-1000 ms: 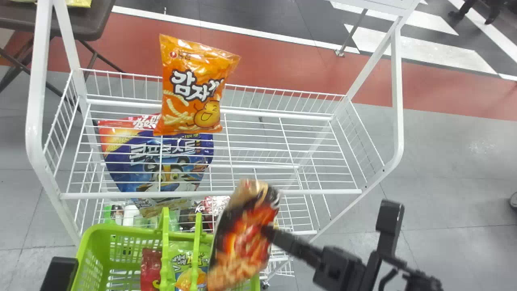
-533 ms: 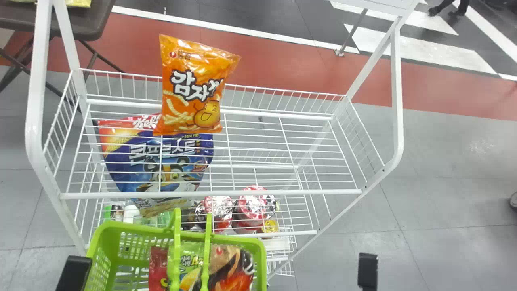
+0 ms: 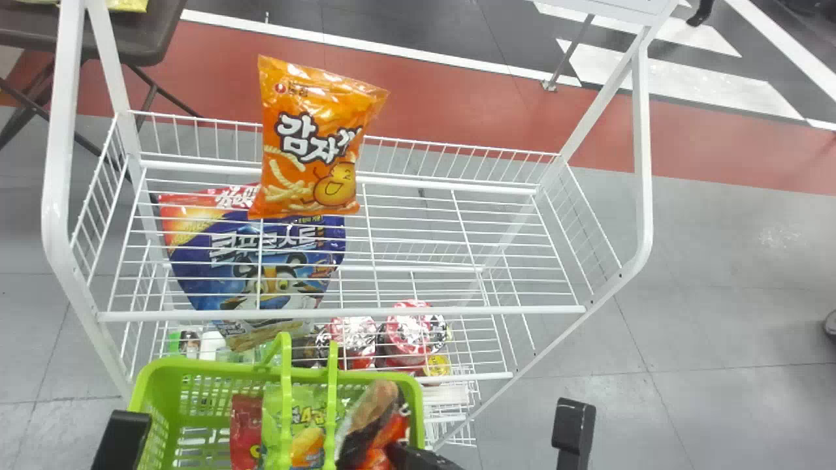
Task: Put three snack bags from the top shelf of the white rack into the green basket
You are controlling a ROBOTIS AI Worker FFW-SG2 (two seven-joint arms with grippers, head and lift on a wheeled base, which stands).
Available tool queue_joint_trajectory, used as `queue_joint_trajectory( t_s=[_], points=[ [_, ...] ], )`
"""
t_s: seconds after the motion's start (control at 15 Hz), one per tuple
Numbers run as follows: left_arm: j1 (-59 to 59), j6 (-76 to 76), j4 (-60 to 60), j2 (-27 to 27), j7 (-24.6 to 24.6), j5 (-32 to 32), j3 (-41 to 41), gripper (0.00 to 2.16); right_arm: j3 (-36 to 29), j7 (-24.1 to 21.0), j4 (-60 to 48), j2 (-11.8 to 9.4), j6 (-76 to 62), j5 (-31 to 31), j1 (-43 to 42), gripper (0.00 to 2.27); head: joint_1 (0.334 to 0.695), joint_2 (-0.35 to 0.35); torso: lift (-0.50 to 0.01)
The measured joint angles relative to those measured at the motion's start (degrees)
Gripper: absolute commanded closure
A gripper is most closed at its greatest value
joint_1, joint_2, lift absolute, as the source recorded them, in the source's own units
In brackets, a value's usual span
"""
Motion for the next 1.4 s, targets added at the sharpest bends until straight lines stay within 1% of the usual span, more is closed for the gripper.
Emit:
queue_joint_trajectory(
  t_s=[0.07, 0.13, 0.2, 0.27, 0.33, 0.47, 0.8, 1.0, 1.13, 1.27, 1.4],
  points=[
    [-0.04, 0.04, 0.0, 0.0, 0.07, -0.02, -0.08, 2.12, 0.84, 2.55, -0.76, -0.23, 1.65, 0.13, 0.03, 2.1, 0.695, -0.35, 0.0],
    [-0.06, 0.05, -0.02, 0.0, 0.13, -0.03, -0.14, 2.12, 1.7, 3.04, -1.31, -0.43, 3.25, 0.28, 0.03, 1.85, 0.695, -0.35, 0.0],
    [-0.07, 0.11, -0.11, 0.01, 0.18, -0.04, -0.19, 2.12, 2.54, 2.4, -1.72, -0.59, 4.94, 0.56, -0.07, 1.13, 0.695, -0.35, 0.0],
    [-0.07, 0.17, -0.18, 0.07, 0.19, -0.04, -0.21, 2.12, 2.98, 1.83, -1.97, -0.69, 6.19, 0.84, -0.26, 0.17, 0.695, -0.35, 0.0],
    [-0.1, 0.21, -0.21, 0.12, 0.21, -0.04, -0.17, 2.12, 3.0, 1.11, -2.15, -0.77, 6.91, 1.1, -0.38, 0.0, 0.695, -0.35, 0.0],
    [-0.16, 0.23, -0.22, 0.17, 0.27, -0.01, 0.16, 2.12, 1.97, -0.28, -2.59, -0.88, 8.07, 1.35, -0.32, 0.02, 0.695, -0.35, 0.0],
    [-1.09, 0.4, 0.11, 0.09, 0.7, 0.13, 0.24, 2.12, -2.89, -0.21, -6.64, -0.76, 14.4, -0.71, 0.86, 0.05, 0.695, -0.35, 0.0],
    [-1.2, 0.41, 0.2, 0.11, 0.64, 0.24, 0.53, 2.12, -5.11, -0.47, -7.49, -0.47, 14.66, -1.29, 1.0, 0.05, 0.695, -0.35, 0.0],
    [-1.21, 0.43, 0.25, 0.16, 0.69, 0.33, 0.76, 2.12, -5.76, -0.72, -8.37, -0.35, 10.08, -0.57, 0.93, 0.05, 0.695, -0.35, 0.0],
    [-1.18, 0.55, 0.37, 0.17, 0.79, 0.39, 0.82, 2.12, -5.72, -0.73, -9.24, -0.23, 0.76, 1.17, 0.78, 0.05, 0.695, -0.35, 0.0],
    [-0.97, 0.59, 0.57, 0.12, 0.91, 0.49, 0.83, 2.12, -4.78, -1.76, -10.59, 0.07, -12.17, 3.59, 0.75, 0.05, 0.695, -0.35, 0.0]
  ],
)
